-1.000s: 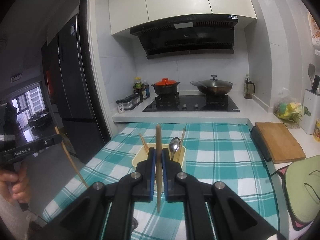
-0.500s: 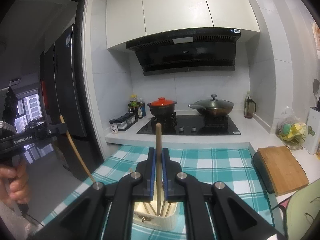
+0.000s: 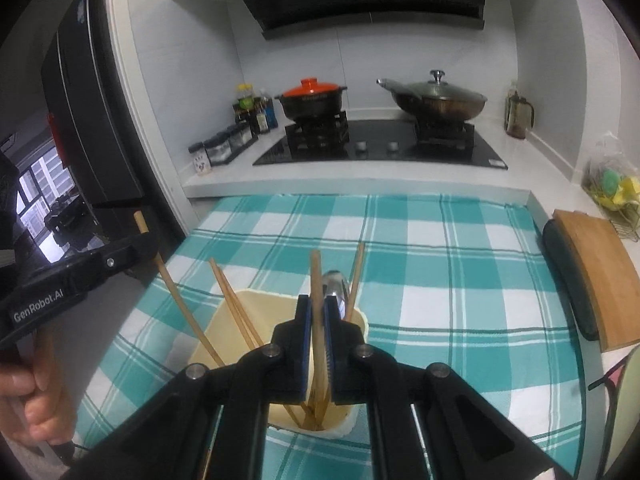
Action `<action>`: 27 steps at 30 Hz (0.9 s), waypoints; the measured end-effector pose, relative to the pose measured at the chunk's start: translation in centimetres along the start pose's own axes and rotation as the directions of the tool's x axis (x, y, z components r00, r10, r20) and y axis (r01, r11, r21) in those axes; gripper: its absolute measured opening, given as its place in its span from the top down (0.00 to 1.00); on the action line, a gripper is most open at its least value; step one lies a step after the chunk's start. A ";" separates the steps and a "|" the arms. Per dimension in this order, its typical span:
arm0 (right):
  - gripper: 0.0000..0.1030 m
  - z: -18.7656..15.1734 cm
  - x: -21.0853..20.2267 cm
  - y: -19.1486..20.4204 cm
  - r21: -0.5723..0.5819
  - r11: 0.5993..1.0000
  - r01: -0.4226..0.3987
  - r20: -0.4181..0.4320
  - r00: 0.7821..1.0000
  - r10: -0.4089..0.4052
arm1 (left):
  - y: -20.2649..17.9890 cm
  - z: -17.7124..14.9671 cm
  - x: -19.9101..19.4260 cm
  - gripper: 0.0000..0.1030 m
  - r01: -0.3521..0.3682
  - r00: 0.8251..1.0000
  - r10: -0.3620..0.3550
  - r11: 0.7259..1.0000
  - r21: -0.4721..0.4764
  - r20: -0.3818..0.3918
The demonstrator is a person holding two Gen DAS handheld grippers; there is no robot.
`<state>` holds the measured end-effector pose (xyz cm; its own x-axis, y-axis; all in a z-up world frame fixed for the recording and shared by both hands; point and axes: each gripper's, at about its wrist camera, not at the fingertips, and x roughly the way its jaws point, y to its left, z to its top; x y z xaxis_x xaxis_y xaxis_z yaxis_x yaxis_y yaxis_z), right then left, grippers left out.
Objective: Organize utensils
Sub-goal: 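Carry both chopsticks over the cream caddy, lower them in and open both grippers, then withdraw both tools from the caddy back over the remaining utensils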
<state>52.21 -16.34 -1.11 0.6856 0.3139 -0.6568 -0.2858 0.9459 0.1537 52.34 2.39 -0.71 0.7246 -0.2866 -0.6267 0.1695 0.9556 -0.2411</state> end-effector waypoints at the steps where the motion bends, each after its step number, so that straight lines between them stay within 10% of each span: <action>1: 0.94 -0.1 0.8 -0.3 0.007 1.000 0.002 -0.012 1.000 -0.002 | 0.0 -0.2 0.6 0.95 -0.006 1.000 0.006 1.000 0.001 -0.012; 6: 0.91 -0.4 3.2 -1.3 0.044 0.999 0.026 -0.038 0.999 -0.025 | 0.4 -1.2 2.4 0.94 -0.029 0.998 0.027 0.999 -0.019 -0.060; 13: 0.73 -0.8 2.1 -2.6 0.107 0.994 0.031 -0.034 0.999 -0.028 | 1.5 -3.7 -2.1 0.44 -0.067 0.996 0.068 0.998 0.021 -0.059; 17: 0.73 -2.8 -1.5 -2.1 0.050 0.999 0.008 -0.059 0.998 -0.005 | 2.5 -8.2 -6.8 0.33 -0.092 0.990 0.101 0.991 0.095 -0.099; 22: 0.62 -9.7 -6.8 -2.0 -0.051 0.998 -0.028 -0.101 0.995 0.023 | 3.6 -16.0 -12.2 0.29 -0.109 0.978 0.129 0.986 0.128 -0.165; 27: 0.62 -19.2 -10.8 -1.2 -0.208 0.974 0.093 -0.112 0.987 -0.118 | 3.7 -24.3 -15.3 0.25 -0.121 0.979 0.121 0.993 0.007 -0.165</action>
<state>32.28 -22.43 -8.40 0.6349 0.1888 -0.7492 -0.3537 0.9331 -0.0645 25.65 8.65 -10.04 0.6195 -0.1765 -0.7649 0.0853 0.9838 -0.1579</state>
